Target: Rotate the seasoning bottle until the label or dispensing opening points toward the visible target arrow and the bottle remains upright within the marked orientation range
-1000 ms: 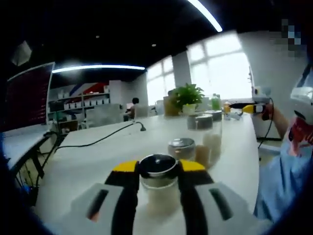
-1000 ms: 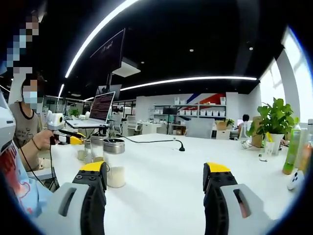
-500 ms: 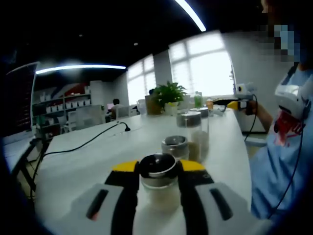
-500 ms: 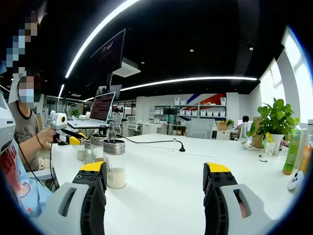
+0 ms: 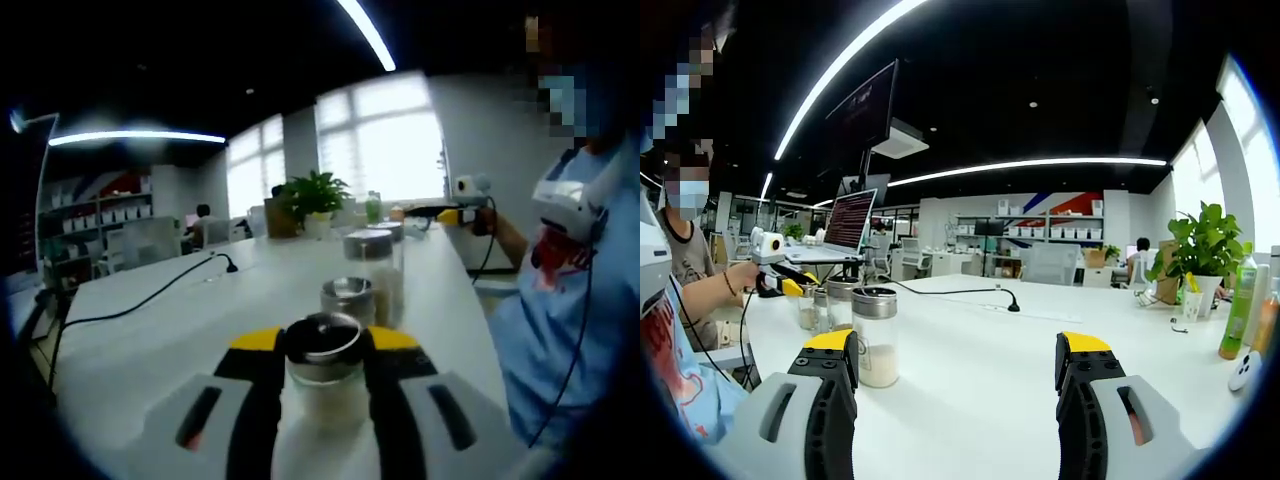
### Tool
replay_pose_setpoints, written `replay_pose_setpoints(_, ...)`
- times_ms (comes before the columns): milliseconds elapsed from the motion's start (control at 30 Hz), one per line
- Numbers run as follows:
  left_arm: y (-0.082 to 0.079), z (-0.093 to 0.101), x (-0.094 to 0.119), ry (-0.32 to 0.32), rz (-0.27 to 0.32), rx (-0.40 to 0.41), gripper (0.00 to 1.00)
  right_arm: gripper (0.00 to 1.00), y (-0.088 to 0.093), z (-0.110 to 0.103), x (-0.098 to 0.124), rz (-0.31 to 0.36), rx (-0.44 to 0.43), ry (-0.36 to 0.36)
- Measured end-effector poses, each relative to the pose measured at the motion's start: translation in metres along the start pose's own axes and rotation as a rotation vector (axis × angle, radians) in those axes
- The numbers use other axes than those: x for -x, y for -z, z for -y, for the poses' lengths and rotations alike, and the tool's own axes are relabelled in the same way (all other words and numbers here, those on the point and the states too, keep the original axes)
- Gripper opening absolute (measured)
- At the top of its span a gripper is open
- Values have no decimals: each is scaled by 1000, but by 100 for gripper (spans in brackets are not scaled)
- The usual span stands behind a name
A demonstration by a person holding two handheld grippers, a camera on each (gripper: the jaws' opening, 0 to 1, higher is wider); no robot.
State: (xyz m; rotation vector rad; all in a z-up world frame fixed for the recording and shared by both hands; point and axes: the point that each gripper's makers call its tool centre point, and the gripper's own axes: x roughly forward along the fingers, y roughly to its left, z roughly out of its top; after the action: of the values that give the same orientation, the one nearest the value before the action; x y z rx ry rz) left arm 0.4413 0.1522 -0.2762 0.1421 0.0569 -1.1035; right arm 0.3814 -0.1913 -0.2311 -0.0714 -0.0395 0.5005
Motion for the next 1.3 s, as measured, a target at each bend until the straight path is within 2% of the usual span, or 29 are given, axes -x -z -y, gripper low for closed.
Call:
replay_pose_setpoints(333,1,0,3,97,22,-12,32,83,5,2,2,-16,6,7)
replay_pose_setpoints(500,1,1,3,125,29,-4,32,83,2,0,0,-7,7,0)
replay_pose_setpoints(667,0,3,2,150,38,-8,32,83,7,-6,-2,-25,13,-13)
replay_pose_setpoints(767,1,5,1,149,34,19,33,83,5,-7,0,-24,16,-15)
replay_pose_setpoints(833,0,5,-1,133,31,22,37,83,4,-7,1,-20,17,-15)
replay_pose_setpoints(900,-8,3,1,124,68,39,46,83,5,-7,2,-25,29,-9)
replay_pose_setpoints(967,-12,3,4,112,78,40,51,83,5,-6,1,-28,36,-8)
replay_pose_setpoints(1100,-10,6,6,60,50,41,60,83,2,-4,-1,-16,16,-6)
replay_pose_setpoints(1200,-11,5,7,-10,65,61,69,83,4,-7,-1,-19,17,-16)
replay_pose_setpoints(1300,-10,4,11,-123,70,94,71,83,8,-8,-1,-29,22,-23)
